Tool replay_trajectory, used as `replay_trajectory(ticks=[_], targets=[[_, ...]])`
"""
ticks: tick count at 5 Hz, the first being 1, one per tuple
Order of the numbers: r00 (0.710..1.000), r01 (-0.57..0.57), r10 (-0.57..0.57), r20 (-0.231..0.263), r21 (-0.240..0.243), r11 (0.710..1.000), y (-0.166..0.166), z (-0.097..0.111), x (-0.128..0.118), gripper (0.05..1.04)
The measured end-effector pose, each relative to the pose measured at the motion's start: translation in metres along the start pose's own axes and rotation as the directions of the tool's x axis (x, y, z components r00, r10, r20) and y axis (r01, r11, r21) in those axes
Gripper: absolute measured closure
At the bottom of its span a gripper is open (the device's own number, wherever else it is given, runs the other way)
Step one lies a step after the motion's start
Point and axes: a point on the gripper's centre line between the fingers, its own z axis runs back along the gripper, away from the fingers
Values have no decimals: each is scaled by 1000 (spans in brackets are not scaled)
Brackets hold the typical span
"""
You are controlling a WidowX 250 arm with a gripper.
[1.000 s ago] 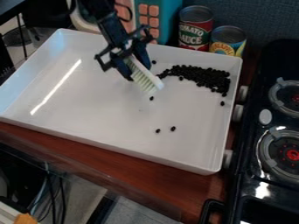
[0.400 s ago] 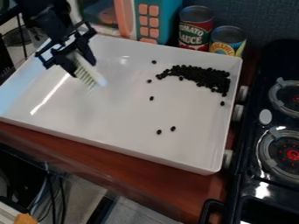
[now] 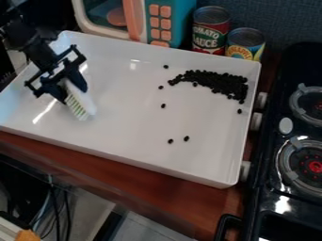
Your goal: Sweep into pile
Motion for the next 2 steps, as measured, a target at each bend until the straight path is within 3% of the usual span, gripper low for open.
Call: replay_trajectory(ticks=[1,2], targets=[[1000,19,-19,5,20,1000,5,0,5,506],[1000,15,-15,-19,-2,1000,6,3,3,224]])
